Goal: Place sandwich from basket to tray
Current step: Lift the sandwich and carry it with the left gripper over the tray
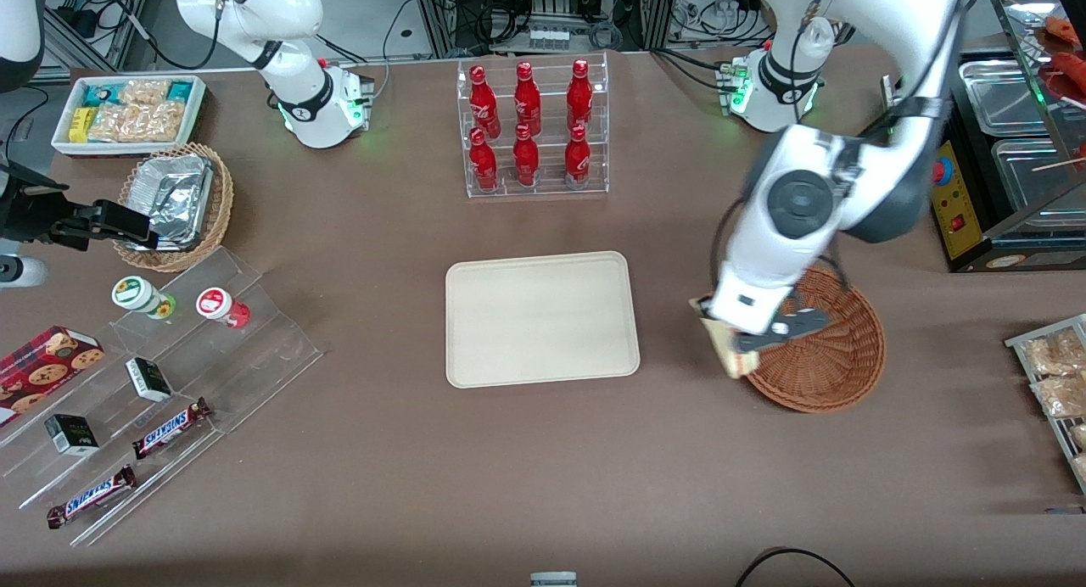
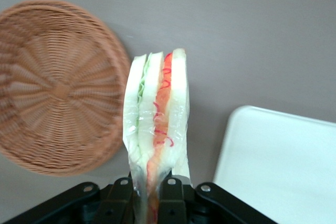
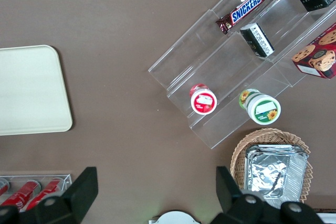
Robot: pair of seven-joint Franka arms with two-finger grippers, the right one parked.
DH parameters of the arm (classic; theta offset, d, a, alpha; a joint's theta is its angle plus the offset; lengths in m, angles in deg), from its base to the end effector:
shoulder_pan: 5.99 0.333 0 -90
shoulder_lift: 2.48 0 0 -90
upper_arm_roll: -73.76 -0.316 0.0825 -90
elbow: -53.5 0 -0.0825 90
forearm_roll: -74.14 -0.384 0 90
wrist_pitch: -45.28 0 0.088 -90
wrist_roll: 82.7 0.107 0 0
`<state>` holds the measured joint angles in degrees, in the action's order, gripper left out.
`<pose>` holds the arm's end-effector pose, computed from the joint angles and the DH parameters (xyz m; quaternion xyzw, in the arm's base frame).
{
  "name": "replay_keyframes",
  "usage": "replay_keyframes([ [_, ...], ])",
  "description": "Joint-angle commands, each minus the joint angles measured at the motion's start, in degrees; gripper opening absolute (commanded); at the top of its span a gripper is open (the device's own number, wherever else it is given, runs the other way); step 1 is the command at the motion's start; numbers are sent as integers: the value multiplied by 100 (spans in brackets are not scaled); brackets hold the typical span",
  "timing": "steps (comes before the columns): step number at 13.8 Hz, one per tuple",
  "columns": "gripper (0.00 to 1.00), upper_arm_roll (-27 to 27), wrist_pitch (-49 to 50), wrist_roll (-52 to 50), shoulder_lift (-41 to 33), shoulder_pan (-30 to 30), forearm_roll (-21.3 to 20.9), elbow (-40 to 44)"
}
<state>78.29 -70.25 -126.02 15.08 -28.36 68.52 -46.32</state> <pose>0.5728 -0.2798 0.3969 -0.9918 -0.1227 -0.0057 0.0351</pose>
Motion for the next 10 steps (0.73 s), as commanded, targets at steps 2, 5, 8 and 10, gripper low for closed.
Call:
replay_keyframes([
  [2, 0, -66, 338, -440, 940, -609, -115, 1224],
  [5, 0, -84, 312, -633, 1687, -987, -97, 2068],
  [8, 0, -75, 260, -845, 2127, -1338, -97, 2493],
  [10, 0, -66, 259, -757, 2453, -1531, -88, 2572],
])
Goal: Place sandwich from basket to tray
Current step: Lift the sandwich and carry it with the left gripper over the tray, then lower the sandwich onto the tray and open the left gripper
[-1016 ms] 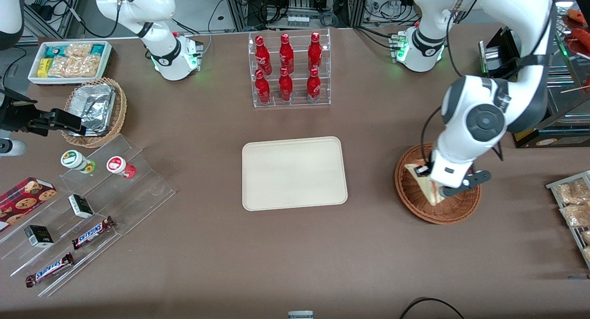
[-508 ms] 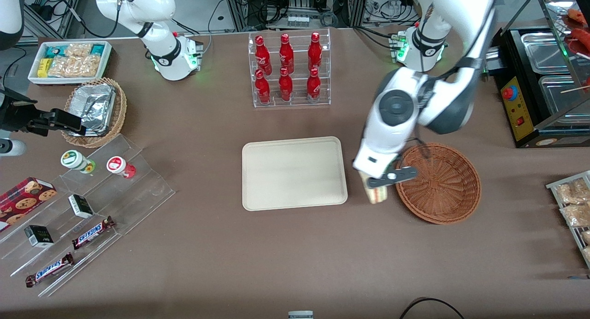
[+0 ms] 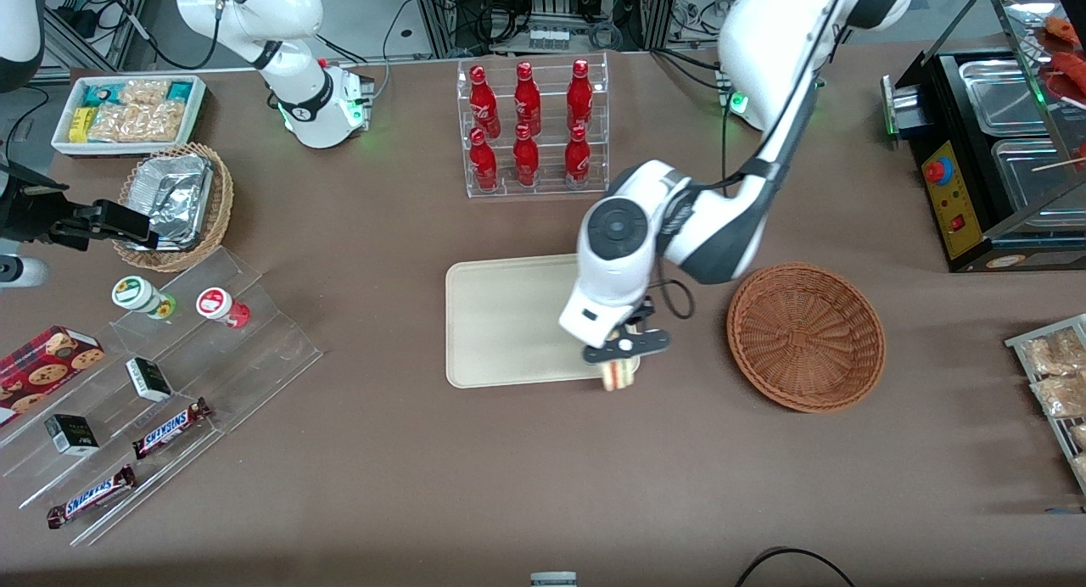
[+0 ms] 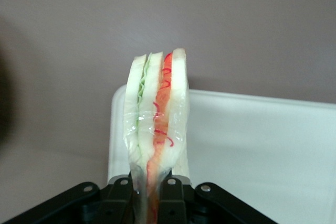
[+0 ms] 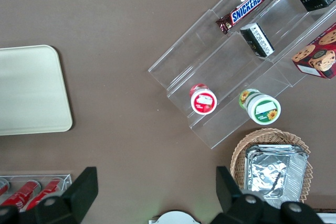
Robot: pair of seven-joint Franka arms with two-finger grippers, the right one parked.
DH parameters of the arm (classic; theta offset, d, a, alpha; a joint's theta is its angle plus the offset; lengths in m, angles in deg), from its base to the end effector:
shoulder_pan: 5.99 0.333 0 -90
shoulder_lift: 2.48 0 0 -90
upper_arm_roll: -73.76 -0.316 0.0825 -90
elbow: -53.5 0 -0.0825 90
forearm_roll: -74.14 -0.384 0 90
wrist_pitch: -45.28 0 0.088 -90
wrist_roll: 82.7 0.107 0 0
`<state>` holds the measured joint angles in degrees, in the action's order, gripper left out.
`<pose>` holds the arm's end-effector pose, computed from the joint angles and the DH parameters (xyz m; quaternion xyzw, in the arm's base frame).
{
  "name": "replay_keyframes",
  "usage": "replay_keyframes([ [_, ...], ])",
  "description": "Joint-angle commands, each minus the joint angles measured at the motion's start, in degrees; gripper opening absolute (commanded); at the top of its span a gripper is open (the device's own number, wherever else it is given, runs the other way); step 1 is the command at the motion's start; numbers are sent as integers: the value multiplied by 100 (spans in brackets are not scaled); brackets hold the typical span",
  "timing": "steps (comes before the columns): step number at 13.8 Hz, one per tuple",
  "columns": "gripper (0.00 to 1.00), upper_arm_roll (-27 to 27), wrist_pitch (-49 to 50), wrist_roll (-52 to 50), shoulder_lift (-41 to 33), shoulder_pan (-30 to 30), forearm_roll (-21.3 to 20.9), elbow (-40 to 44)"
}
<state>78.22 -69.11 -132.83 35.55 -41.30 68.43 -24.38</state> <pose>0.5696 -0.4508 0.3293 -0.9967 -0.0771 -0.0063 0.0235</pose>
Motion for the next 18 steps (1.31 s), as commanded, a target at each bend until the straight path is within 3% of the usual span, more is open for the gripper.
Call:
replay_keyframes([
  [1, 0, -60, 137, -67, 520, -370, -80, 378],
  [5, 0, -60, -477, -93, 723, -626, -45, 308],
  [14, 0, -60, -479, -76, 1048, -1013, -45, 255],
  [15, 9, -60, -479, -76, 1057, -1013, -45, 255],
  [16, 60, -60, -479, -84, 1057, -1013, -45, 255],
  [17, 99, -60, -479, -76, 1066, -1013, -62, 255],
  [18, 99, -60, -479, -93, 1057, -1065, -62, 264],
])
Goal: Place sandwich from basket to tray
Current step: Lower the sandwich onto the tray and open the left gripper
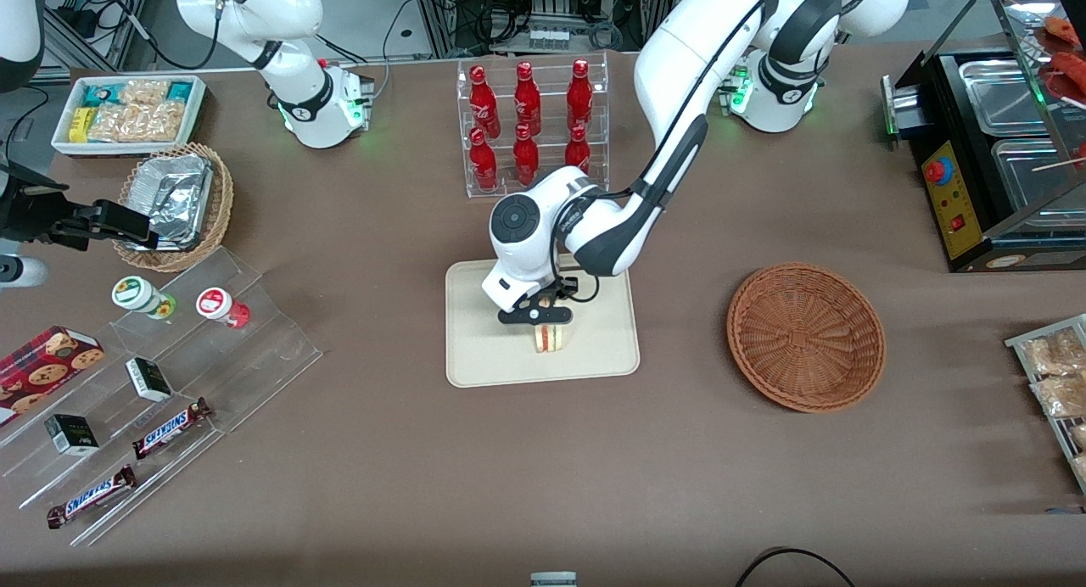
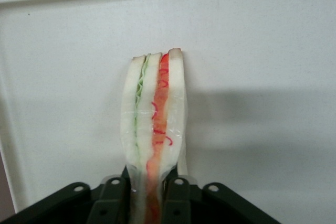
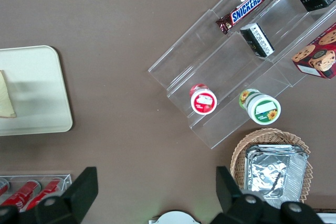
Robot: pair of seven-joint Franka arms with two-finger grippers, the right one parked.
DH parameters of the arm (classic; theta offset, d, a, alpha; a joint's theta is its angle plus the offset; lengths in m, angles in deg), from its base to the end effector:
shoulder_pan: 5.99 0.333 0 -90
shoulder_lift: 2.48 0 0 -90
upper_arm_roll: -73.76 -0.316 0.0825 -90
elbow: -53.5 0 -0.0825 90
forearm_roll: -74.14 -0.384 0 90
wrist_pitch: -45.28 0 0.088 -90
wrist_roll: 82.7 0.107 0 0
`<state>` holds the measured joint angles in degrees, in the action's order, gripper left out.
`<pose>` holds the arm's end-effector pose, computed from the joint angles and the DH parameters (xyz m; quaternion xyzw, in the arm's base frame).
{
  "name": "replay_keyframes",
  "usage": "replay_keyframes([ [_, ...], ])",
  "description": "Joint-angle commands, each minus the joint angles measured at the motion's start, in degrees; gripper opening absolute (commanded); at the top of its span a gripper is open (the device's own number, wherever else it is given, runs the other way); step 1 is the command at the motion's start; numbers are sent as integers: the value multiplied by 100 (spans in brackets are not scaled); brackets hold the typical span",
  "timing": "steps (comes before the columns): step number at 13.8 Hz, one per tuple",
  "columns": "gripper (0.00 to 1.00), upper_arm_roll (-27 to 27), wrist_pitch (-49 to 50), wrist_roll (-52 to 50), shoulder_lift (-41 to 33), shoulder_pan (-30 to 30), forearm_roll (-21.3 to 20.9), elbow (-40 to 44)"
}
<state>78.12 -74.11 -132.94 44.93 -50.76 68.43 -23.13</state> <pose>0.4918 -0.5424 0.2269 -0.9991 0.0053 0.0147 0.0389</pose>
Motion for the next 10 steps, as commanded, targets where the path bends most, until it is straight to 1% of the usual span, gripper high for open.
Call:
replay_keyframes([
  [1, 100, -50, 22, -91, 102, -119, -62, 140],
  [4, 100, -76, 74, -161, -117, -137, -97, 201],
  [6, 100, -85, 179, -170, -582, -93, -89, 157],
  [10, 100, -102, 776, -345, -1294, -67, -89, 157],
])
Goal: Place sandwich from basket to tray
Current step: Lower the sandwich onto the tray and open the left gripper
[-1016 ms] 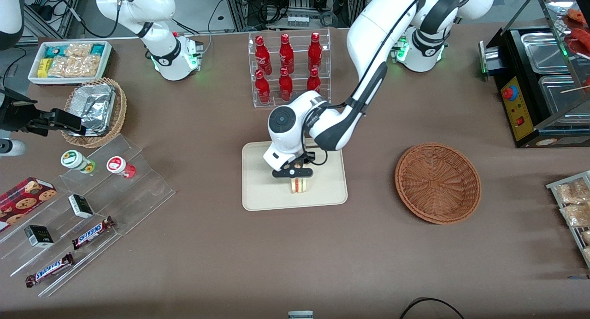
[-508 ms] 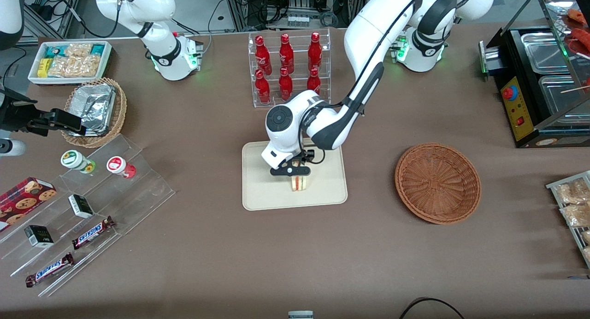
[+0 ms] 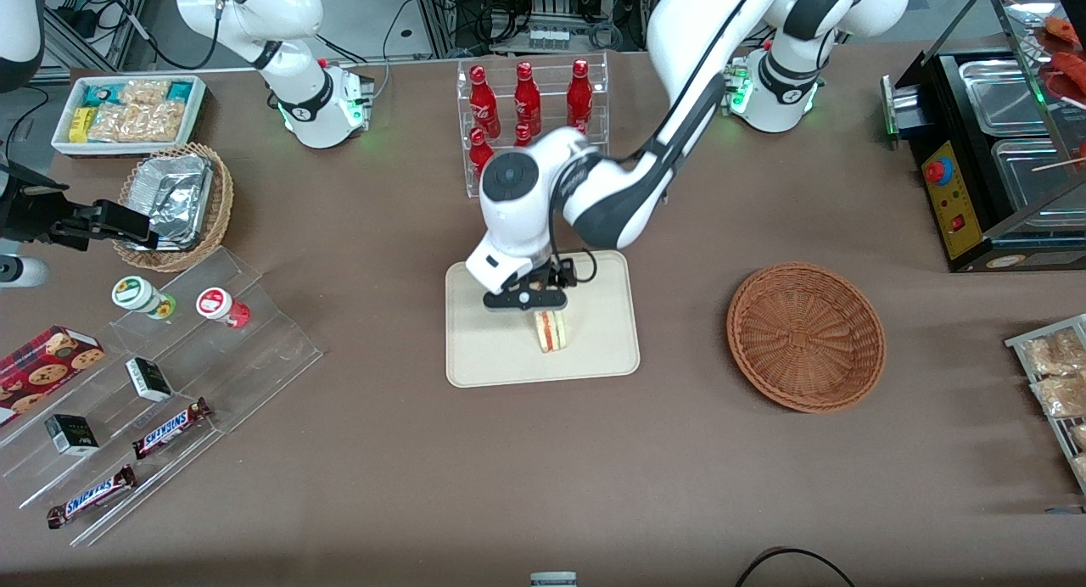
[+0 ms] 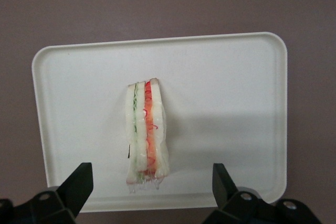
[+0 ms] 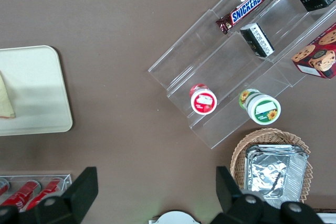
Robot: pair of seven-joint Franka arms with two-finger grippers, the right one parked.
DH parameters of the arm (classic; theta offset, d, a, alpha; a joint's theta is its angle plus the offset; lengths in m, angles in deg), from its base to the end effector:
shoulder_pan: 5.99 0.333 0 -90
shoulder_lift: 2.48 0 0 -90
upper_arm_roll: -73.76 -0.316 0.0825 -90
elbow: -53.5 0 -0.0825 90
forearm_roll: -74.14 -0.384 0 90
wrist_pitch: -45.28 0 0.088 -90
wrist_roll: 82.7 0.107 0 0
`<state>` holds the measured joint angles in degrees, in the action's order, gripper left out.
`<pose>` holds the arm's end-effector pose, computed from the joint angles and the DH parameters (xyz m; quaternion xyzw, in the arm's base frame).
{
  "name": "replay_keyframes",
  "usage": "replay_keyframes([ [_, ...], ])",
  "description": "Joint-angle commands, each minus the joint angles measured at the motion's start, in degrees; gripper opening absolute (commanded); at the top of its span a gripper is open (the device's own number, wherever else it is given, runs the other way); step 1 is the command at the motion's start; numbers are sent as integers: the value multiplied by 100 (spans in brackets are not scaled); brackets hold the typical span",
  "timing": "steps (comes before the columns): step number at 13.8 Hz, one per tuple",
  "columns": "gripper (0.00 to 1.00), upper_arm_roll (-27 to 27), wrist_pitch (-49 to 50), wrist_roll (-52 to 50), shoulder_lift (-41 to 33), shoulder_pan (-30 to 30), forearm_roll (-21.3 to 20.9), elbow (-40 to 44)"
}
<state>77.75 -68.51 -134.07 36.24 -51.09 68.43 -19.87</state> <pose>0.4985 -0.5470 0.3565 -0.9995 -0.0085 -0.0286 0.0035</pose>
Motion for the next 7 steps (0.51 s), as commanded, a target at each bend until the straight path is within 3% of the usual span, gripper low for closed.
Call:
replay_keyframes([
  [1, 100, -100, 409, -346, -609, 1, -97, -170],
  [7, 100, -188, 1640, -277, -1744, 808, -88, -213],
])
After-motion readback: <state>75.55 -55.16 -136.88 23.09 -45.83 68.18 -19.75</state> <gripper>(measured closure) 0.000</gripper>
